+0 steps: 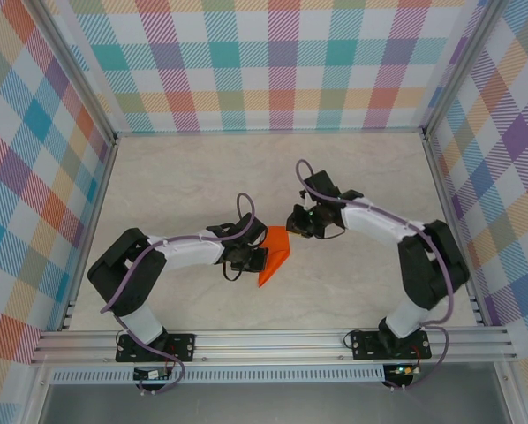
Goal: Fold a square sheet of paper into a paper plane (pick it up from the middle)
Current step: Third fold the triangle at the center of the table.
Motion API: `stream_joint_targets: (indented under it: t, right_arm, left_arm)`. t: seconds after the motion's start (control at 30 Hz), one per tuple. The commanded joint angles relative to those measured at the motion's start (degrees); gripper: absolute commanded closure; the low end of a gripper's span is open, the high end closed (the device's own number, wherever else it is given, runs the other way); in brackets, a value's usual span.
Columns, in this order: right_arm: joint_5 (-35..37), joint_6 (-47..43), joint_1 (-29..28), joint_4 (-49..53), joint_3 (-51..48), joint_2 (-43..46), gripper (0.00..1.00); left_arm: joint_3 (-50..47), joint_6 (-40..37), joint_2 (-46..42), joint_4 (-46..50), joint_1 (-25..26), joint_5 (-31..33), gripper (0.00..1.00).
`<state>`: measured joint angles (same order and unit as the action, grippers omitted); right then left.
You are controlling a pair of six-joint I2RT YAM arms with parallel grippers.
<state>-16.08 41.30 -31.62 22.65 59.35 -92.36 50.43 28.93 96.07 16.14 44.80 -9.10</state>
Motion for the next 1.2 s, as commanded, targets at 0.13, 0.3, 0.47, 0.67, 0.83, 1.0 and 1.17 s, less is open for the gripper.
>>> stream_joint_targets:
  t: [0.13,0.3,0.47,0.67,0.83,1.0,1.17]
  right_arm:
    - [-2.95,12.17,-4.36,-20.09,-20.63,11.99,0.92]
    - [2.37,16.6,-12.7,-25.38,-24.84,14.06,1.0]
    - [2.48,20.6,-18.42,-34.63,-24.65,8.37,1.0]
    - [2.8,22.43,-21.33,-38.35,-23.45,2.92,1.0]
    - [2.2,23.48,-22.16,-41.0,-24.15,1.22,1.0]
    - [1.76,23.55,-22.7,-41.06,-23.58,0.32,1.0]
    - [1.15,24.44,-22.87,-43.58,-23.72,-1.51,1.0]
  left_arm:
    - [-1.58,0.15,0.12,0.95,-0.55,-0.04,1.0]
    - [-1.91,0.07,0.15,0.85,-0.5,-0.01,1.0]
    - [-1.93,0.16,0.06,0.9,-0.52,-0.01,1.0]
    - [-1.7,-0.07,0.12,1.13,-0.54,-0.19,1.0]
    - [-1.83,-0.02,0.21,0.78,-0.49,-0.43,1.0]
    - [-1.99,-0.05,0.6,0.49,-0.55,-0.87,1.0]
    - [-1.75,-0.1,0.52,0.65,-0.52,-0.87,1.0]
